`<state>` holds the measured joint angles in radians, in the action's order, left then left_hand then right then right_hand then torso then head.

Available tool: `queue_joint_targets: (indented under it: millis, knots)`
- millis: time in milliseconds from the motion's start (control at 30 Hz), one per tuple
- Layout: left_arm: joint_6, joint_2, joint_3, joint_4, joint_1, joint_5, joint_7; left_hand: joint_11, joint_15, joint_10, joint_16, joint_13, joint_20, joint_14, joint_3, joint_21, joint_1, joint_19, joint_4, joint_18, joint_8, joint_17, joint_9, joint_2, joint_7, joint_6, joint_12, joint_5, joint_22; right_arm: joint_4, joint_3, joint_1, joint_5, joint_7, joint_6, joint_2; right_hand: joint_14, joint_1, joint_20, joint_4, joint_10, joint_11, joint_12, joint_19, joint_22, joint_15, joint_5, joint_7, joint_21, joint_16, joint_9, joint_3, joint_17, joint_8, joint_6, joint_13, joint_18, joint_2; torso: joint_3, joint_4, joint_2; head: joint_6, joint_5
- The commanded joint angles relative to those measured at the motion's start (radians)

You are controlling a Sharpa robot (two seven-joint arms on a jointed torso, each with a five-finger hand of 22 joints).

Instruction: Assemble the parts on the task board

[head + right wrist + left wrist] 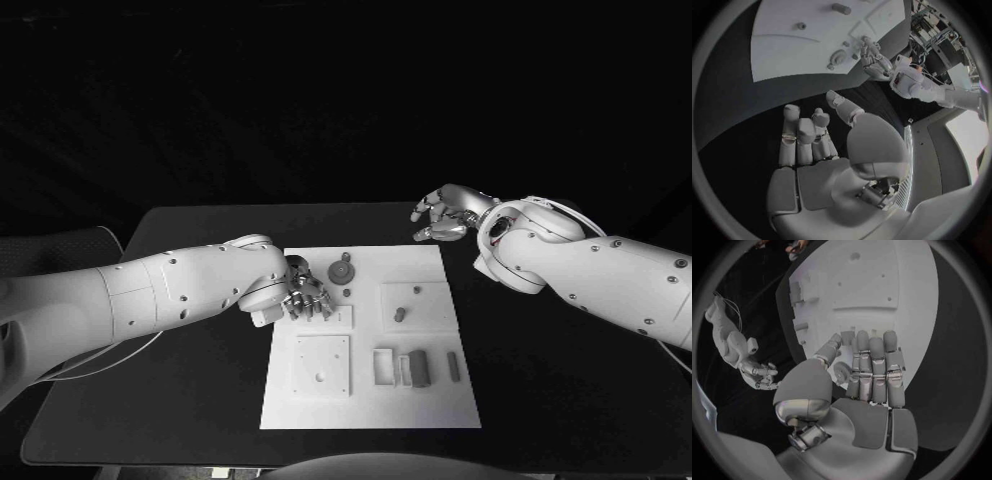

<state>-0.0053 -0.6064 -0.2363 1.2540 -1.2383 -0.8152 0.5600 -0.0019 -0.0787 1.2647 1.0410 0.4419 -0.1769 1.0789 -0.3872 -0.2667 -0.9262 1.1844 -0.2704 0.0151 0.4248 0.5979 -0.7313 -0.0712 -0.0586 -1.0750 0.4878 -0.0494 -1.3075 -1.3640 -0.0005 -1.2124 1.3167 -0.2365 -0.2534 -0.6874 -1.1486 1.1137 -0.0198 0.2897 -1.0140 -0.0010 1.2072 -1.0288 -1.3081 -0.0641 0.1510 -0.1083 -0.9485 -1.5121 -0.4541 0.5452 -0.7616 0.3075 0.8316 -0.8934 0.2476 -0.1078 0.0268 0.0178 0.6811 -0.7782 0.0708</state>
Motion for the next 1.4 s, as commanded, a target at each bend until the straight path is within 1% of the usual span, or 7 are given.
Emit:
queue_joint_targets:
  millis: [33,267,667,800,1033,1233,1400]
  knots:
    - [-0.013,0.001,0.000,0.000,0.000,-0.003,-0.009,-0.002,0.001,-0.007,0.006,0.001,0.002,-0.008,0.000,0.003,0.009,-0.006,0.007,0.008,-0.006,-0.001,0.001,0.001,-0.001,0.008,-0.001,0.001,-0.012,-0.001,0.001,0.000,0.002,0.002,0.014,0.000,0.010,-0.004,-0.001,0.000,0.057,0.042,-0.007,0.005,-0.015,-0.001,0.001,-0.045,0.005,0.005,0.002,-0.003,0.002,-0.005,0.041,0.002,0.014,0.004,0.0005,0.0000,0.000,-0.001,0.000]
    - [-0.017,0.002,0.000,0.000,0.000,-0.003,-0.005,-0.002,0.001,-0.008,0.010,0.002,0.002,-0.010,-0.008,0.003,0.004,-0.005,0.005,0.009,-0.009,-0.001,0.002,0.002,-0.002,0.009,0.001,0.001,-0.013,-0.001,0.001,0.000,0.002,0.002,0.014,0.000,0.011,-0.004,-0.001,0.000,0.058,0.043,-0.008,0.006,-0.015,0.000,0.001,-0.045,0.006,0.006,0.002,-0.002,0.002,-0.005,0.041,0.002,0.014,0.004,0.0007,0.0004,0.000,-0.001,-0.001]
    - [-0.003,0.002,0.000,-0.001,0.000,0.001,-0.011,-0.008,-0.005,-0.009,0.041,0.015,-0.001,-0.012,-0.033,-0.008,-0.021,0.003,-0.008,0.009,-0.044,0.003,0.020,0.023,-0.019,0.035,0.029,-0.001,-0.022,-0.001,0.001,0.000,0.002,0.002,0.015,-0.001,0.012,-0.005,-0.002,0.000,0.058,0.043,-0.008,0.006,-0.015,0.000,0.001,-0.046,0.006,0.007,0.002,-0.002,0.002,-0.006,0.040,0.003,0.014,0.004,0.0005,-0.0001,0.000,-0.001,-0.001]
    - [-0.006,0.004,0.000,-0.001,0.000,0.004,-0.012,-0.008,-0.006,-0.014,0.053,0.020,-0.002,-0.016,-0.095,-0.014,-0.059,0.004,0.005,0.006,-0.065,-0.001,0.030,0.026,-0.024,0.037,0.042,-0.001,-0.023,-0.001,0.001,0.000,0.002,0.003,0.015,-0.001,0.012,-0.005,-0.002,0.000,0.058,0.043,-0.008,0.007,-0.015,0.000,0.001,-0.046,0.006,0.007,0.002,-0.002,0.003,-0.006,0.040,0.003,0.014,0.004,0.0005,-0.0001,0.000,-0.002,-0.002]
    - [-0.013,0.004,0.000,-0.002,0.000,0.007,-0.014,-0.008,-0.006,-0.019,0.064,0.023,-0.003,-0.019,-0.129,-0.022,-0.076,0.002,0.005,0.004,-0.082,-0.006,0.037,0.041,-0.026,0.035,0.054,-0.004,-0.024,0.000,0.001,0.000,0.002,0.004,0.013,-0.001,0.012,-0.005,-0.002,0.000,0.059,0.044,-0.008,0.007,-0.015,0.001,0.001,-0.046,0.007,0.007,0.002,-0.003,0.003,-0.006,0.040,0.003,0.014,0.004,0.0005,-0.0003,0.000,-0.003,0.002]
    - [-0.011,0.004,0.000,-0.001,0.000,0.009,-0.017,-0.010,-0.008,-0.019,0.075,0.025,-0.005,-0.020,-0.156,-0.030,-0.076,0.002,0.017,0.002,-0.089,-0.010,0.039,0.073,-0.024,0.026,0.066,-0.006,-0.024,0.003,0.001,0.000,0.002,0.005,0.013,-0.001,0.013,-0.007,-0.003,0.000,0.059,0.045,-0.008,0.007,-0.015,0.001,0.001,-0.047,0.007,0.007,0.004,-0.003,0.003,-0.009,0.035,0.004,0.014,0.003,0.0005,-0.0002,0.000,-0.003,-0.002]
    - [-0.007,0.005,0.000,-0.001,0.000,0.009,-0.016,-0.018,-0.017,-0.008,0.101,0.033,-0.013,-0.011,-0.196,-0.053,-0.079,0.013,0.027,0.002,-0.088,-0.010,0.033,0.069,-0.016,0.004,0.090,-0.008,-0.026,0.003,0.001,0.000,0.002,0.005,0.014,-0.001,0.013,-0.007,-0.003,0.000,0.059,0.045,-0.008,0.007,-0.015,0.002,0.001,-0.048,0.008,0.007,0.004,-0.003,0.003,-0.010,0.034,0.004,0.014,0.003,0.0009,0.0001,0.000,-0.003,-0.003]
